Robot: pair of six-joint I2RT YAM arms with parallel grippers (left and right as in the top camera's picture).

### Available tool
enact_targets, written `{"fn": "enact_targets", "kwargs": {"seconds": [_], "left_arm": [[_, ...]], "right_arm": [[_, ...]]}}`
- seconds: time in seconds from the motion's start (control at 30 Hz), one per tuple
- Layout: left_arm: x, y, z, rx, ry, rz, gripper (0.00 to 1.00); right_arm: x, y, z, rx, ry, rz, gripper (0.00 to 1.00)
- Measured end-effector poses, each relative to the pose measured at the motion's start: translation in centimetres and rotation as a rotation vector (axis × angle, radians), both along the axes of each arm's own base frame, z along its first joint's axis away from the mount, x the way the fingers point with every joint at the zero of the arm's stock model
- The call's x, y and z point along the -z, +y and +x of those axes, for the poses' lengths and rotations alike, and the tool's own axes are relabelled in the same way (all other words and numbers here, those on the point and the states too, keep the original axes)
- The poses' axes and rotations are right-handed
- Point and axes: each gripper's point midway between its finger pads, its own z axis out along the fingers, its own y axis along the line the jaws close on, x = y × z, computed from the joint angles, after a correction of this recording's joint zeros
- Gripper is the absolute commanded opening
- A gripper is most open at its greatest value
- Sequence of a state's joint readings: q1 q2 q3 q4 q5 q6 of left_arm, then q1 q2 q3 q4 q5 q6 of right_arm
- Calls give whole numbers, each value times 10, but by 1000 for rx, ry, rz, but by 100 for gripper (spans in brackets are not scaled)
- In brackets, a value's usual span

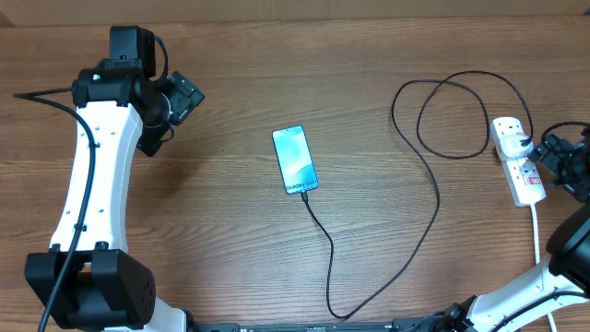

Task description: Plug charger to phone and switch on socket

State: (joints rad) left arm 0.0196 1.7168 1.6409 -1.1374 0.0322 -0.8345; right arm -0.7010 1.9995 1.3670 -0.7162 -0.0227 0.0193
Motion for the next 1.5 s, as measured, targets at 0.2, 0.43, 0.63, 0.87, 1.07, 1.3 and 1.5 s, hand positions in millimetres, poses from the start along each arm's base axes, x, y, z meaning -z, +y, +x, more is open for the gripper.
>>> {"fn": "enact_targets", "kwargs": {"seconds": [0.2, 0.43, 0.63, 0.87, 1.07, 1.3, 1.5], "left_arm": [[0, 0, 0, 0, 0, 0, 99], [0, 0, 0, 0, 0, 0, 100], [0, 0, 0, 0, 0, 0, 100], [0, 0, 0, 0, 0, 0, 99], [0, 0, 0, 0, 0, 0, 100], [0, 0, 0, 0, 0, 0, 100], [0, 0, 0, 0, 0, 0, 100]], "right_arm": [[0, 2, 1, -3, -12, 16, 100], [0, 5, 1, -6, -16, 35, 100], [1, 8, -1, -7, -10, 52, 100], [1, 8, -1, -7, -10, 53, 99], [1, 9, -1, -7, -9, 54, 99], [1, 11, -3, -8, -2, 65, 99], [1, 16, -6, -11, 8, 86, 99]]}}
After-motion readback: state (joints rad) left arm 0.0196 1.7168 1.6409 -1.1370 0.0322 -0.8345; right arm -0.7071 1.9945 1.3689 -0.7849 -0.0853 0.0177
